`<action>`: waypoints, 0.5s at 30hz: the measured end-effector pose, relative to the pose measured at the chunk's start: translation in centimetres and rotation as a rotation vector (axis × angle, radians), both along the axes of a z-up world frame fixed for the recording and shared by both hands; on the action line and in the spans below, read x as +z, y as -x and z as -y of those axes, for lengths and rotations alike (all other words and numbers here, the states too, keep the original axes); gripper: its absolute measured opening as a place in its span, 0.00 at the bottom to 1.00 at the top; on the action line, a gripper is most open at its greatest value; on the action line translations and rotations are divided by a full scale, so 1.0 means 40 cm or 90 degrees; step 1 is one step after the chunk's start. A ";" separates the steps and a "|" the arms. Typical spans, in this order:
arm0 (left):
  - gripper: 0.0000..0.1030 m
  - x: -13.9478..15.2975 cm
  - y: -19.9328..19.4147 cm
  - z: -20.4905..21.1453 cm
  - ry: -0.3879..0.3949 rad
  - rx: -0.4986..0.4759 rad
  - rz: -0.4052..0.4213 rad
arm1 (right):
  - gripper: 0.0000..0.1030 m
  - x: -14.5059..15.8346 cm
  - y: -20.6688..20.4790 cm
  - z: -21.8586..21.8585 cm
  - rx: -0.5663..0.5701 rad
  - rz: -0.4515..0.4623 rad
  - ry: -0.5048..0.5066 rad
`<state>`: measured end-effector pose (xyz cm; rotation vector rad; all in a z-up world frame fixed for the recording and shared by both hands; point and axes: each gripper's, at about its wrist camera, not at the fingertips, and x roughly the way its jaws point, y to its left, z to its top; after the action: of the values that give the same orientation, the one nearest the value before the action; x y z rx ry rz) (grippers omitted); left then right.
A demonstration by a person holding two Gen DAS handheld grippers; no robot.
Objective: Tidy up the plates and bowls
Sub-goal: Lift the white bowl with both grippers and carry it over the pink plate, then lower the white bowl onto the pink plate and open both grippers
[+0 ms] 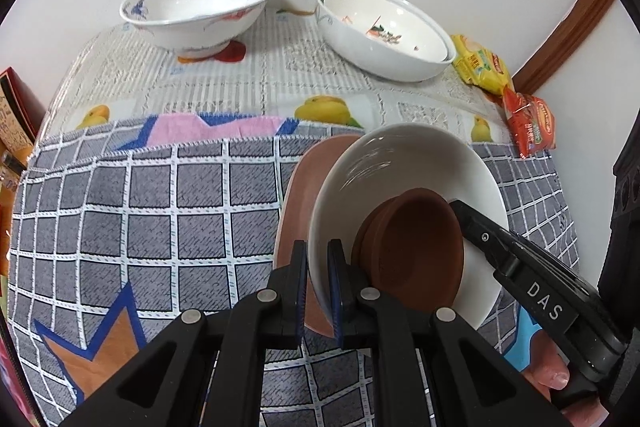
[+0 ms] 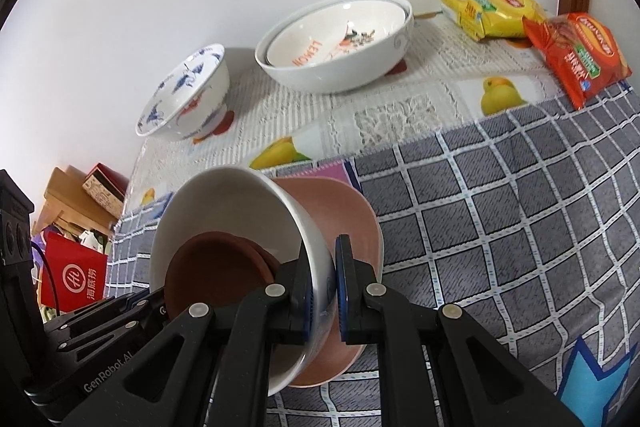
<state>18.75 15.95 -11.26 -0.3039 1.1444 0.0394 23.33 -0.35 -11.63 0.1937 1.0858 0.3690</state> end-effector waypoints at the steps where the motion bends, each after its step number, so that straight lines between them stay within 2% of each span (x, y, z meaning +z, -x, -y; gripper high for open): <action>1: 0.10 -0.011 -0.003 0.000 0.002 0.001 -0.006 | 0.10 -0.012 -0.004 0.000 0.000 -0.006 0.003; 7: 0.11 -0.029 -0.016 0.001 -0.001 -0.001 -0.010 | 0.09 -0.045 -0.013 -0.001 0.008 -0.004 0.009; 15: 0.11 -0.031 -0.030 0.000 -0.007 -0.005 -0.009 | 0.10 -0.061 -0.027 0.011 0.013 -0.012 -0.023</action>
<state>19.96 15.95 -12.51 -0.2899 1.1598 0.0406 24.40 -0.78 -14.09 0.2192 1.1010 0.4065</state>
